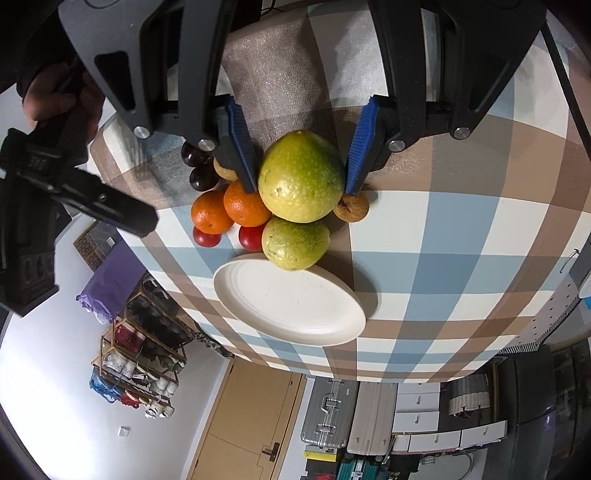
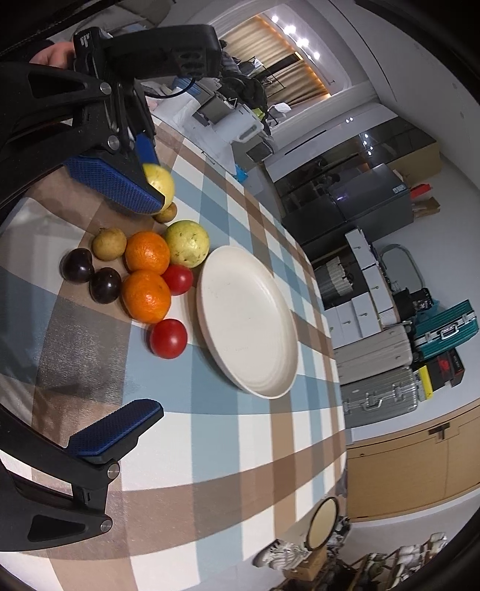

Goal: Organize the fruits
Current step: 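Lift the green fruit with the left gripper while the right gripper grasps an orange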

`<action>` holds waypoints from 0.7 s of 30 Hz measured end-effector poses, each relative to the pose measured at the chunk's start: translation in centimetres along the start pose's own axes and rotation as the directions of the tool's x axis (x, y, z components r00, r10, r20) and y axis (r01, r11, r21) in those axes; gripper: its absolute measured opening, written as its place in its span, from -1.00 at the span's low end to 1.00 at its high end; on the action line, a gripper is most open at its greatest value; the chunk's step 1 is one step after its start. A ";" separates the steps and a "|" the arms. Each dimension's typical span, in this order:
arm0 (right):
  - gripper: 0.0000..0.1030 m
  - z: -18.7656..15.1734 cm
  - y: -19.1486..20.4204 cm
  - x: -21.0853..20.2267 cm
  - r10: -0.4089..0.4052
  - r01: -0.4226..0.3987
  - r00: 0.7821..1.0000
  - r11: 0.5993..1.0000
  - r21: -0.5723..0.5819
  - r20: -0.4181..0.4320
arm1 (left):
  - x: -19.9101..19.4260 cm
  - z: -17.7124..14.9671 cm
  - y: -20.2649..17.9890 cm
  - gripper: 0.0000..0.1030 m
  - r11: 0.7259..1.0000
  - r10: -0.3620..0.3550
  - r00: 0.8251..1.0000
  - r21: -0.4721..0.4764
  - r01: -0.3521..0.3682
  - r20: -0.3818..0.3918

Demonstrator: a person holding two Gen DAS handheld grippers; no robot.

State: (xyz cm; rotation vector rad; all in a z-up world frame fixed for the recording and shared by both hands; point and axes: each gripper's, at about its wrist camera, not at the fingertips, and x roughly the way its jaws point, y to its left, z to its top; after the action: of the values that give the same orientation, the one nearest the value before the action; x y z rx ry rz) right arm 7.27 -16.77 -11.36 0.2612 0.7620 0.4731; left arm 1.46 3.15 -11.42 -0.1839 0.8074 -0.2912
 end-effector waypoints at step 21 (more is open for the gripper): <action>0.42 -0.8 -0.4 4.2 0.050 -0.033 0.993 0.987 0.159 -0.103 | -1.2 -0.4 2.5 -0.13 0.999 -0.009 1.000 -0.037 0.010 0.028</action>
State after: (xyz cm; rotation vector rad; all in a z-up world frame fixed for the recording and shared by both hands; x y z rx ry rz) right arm 9.44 -15.01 -14.60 0.4024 0.9014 0.4694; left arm 0.81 5.93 -11.55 -0.2261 0.7851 -0.2818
